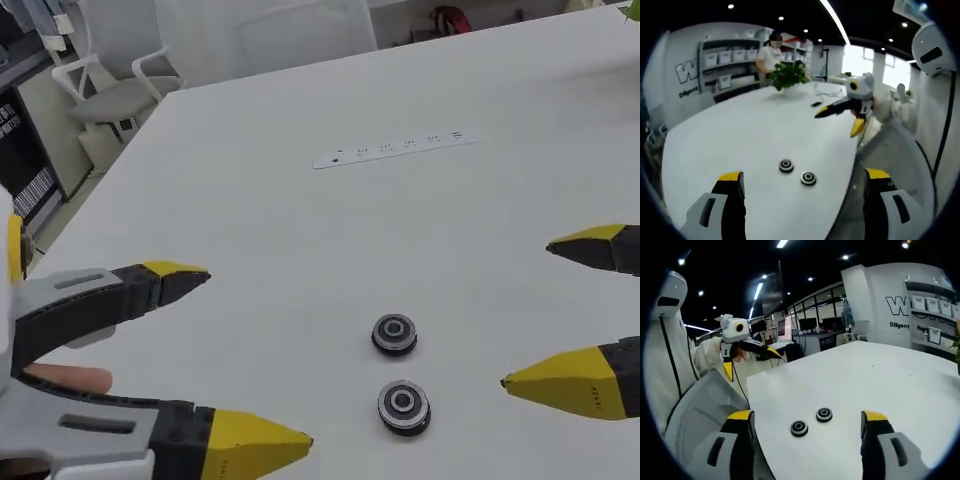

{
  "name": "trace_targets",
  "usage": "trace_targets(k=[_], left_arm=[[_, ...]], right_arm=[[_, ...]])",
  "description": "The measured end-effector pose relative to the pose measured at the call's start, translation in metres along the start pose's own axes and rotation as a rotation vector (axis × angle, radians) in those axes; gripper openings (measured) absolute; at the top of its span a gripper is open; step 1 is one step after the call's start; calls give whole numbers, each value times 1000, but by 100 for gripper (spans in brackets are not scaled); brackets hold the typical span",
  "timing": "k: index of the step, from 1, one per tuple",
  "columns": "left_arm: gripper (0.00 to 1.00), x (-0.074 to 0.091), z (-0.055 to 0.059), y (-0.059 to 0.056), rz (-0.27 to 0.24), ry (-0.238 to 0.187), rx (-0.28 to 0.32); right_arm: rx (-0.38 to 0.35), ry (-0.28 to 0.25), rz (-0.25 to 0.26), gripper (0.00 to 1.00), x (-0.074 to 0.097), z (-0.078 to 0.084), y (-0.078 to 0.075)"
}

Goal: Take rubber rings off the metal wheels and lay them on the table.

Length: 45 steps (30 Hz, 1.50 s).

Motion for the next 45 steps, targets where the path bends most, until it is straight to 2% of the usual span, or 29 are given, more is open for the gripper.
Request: trace_targets(k=[4, 6, 11, 17, 23, 33, 36, 40, 45], left_arm=[[96, -6, -2, -2, 28, -9, 2], [95, -11, -7, -6, 57, -48, 14], [95, -22, -14, -9, 71, -104, 15], [91, -35, -17, -10, 88, -130, 13], [84, -44, -21, -9, 101, -166, 8], [74, -60, -13, -10, 131, -169, 18], [71, -66, -8, -9, 136, -159, 19], [70, -74, -2, -7, 142, -149, 31], [66, -81, 7, -10, 171, -133, 37]], right_arm=[[-4, -13, -27, 82, -3, -2, 2], [-10, -16, -31, 81, -4, -1, -1], [-19, -11, -49, 81, -9, 6, -2], [-11, 12, -100, 71, -17, 15, 4], [14, 13, -112, 68, -25, 20, 3], [25, 3, -144, 56, -36, 31, 3], [14, -10, -163, 50, -39, 32, 6], [13, -3, -187, 47, -44, 38, 10], [11, 19, -204, 43, -49, 50, 11]])
Point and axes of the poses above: the centre of the closed fingertips' face, and the gripper's own axes: x roughly backward along the fingers, y roughly to its left, z roughly out of its underside, the point moved 1 cm from there along x, roughly backward along the fingers, and after that the axes turned 8 degrees about -y, right-handed, at the moved point
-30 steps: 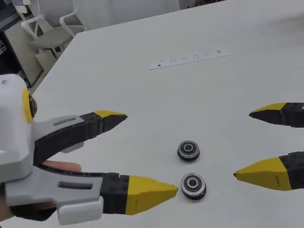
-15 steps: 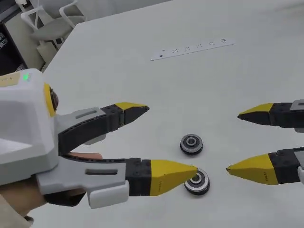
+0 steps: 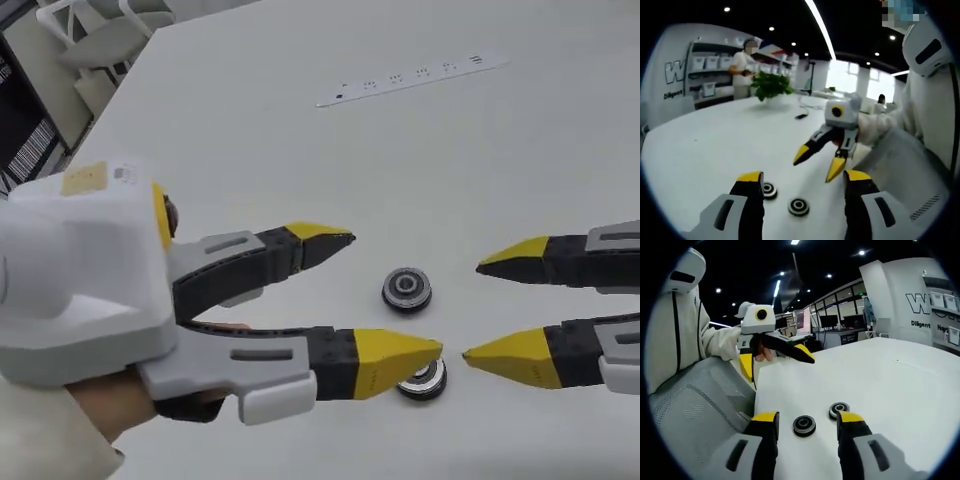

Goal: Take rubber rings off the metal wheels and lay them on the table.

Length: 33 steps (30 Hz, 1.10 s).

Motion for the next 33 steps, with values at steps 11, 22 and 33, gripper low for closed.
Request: trace_targets(k=[11, 22, 33], left_arm=[[57, -11, 32, -7, 57, 86, -20], [46, -16, 49, -4, 53, 115, -17], [33, -22, 71, 1, 38, 177, -57]], right_arm=[[16, 47, -61, 32, -11, 20, 8], [53, 138, -70, 25, -19, 47, 6], [68, 179, -70, 20, -22, 64, 3]])
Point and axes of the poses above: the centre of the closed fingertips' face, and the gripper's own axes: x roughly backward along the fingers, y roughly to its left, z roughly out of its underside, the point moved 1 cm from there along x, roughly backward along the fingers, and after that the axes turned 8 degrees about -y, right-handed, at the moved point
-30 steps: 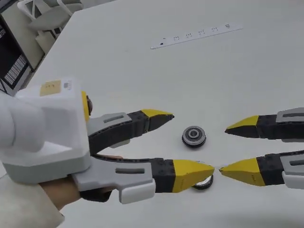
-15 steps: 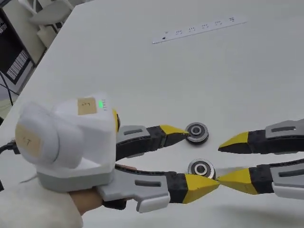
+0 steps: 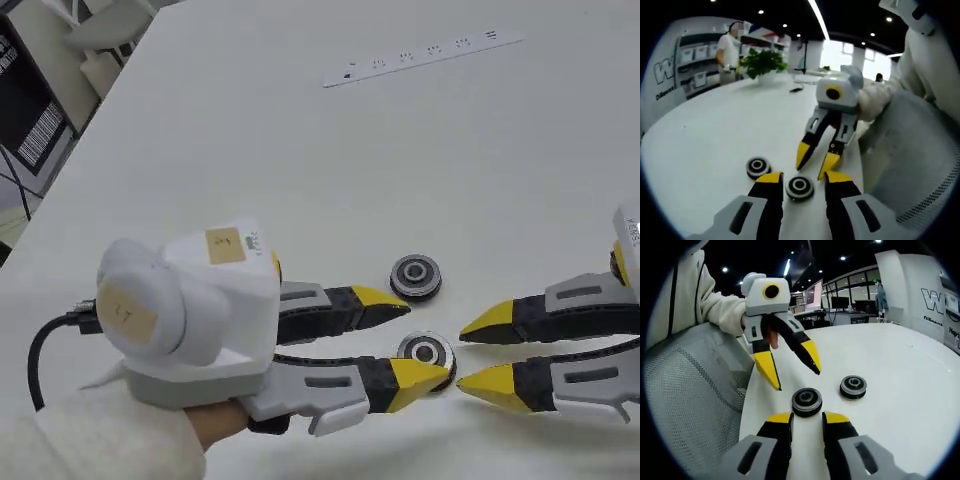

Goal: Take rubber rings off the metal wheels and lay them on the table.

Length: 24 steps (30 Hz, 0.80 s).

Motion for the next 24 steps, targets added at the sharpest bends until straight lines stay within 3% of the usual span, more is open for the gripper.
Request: trace_targets(k=[14, 18, 24], left_arm=[[21, -8, 22, 4, -16, 66, -20], [18, -8, 22, 5, -18, 61, -9], [16, -10, 23, 4, -16, 60, -41]], right_arm=[[-15, -8, 3, 14, -6, 0, -1], [-9, -7, 8, 13, -6, 0, -2], [-5, -1, 10, 13, -8, 1, -2]])
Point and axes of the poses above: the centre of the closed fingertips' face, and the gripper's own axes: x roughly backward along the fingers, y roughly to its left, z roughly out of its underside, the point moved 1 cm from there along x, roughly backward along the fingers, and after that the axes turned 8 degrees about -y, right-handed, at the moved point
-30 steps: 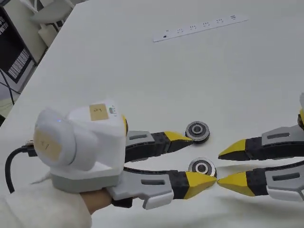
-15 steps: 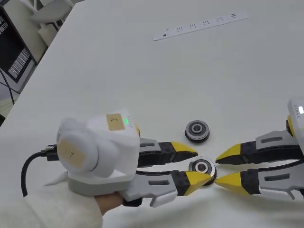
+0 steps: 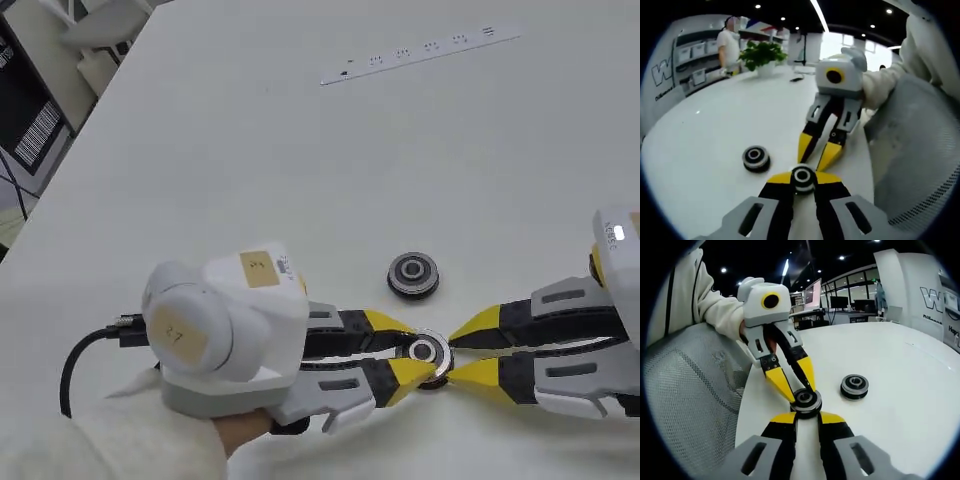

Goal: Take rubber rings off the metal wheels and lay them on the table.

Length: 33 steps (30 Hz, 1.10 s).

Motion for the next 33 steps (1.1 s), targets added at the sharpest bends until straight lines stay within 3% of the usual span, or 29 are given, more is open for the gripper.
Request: trace_targets(k=[5, 6, 20, 24, 28, 33], left_arm=[[14, 1, 0, 2, -1, 6, -40], [14, 1, 1, 2, 0, 8, -51], [14, 2, 3, 6, -7, -10, -30], [14, 2, 3, 6, -7, -9, -30], [14, 2, 3, 6, -9, -8, -33], [14, 2, 3, 6, -4, -8, -39]], right_arm=[[6, 1, 6, 12, 0, 0, -1], [35, 2, 7, 11, 0, 1, -1], [60, 33, 20, 5, 0, 3, -2], [91, 47, 33, 3, -1, 2, -1], [195, 80, 49, 2, -1, 1, -1], [211, 92, 68, 1, 0, 1, -2]])
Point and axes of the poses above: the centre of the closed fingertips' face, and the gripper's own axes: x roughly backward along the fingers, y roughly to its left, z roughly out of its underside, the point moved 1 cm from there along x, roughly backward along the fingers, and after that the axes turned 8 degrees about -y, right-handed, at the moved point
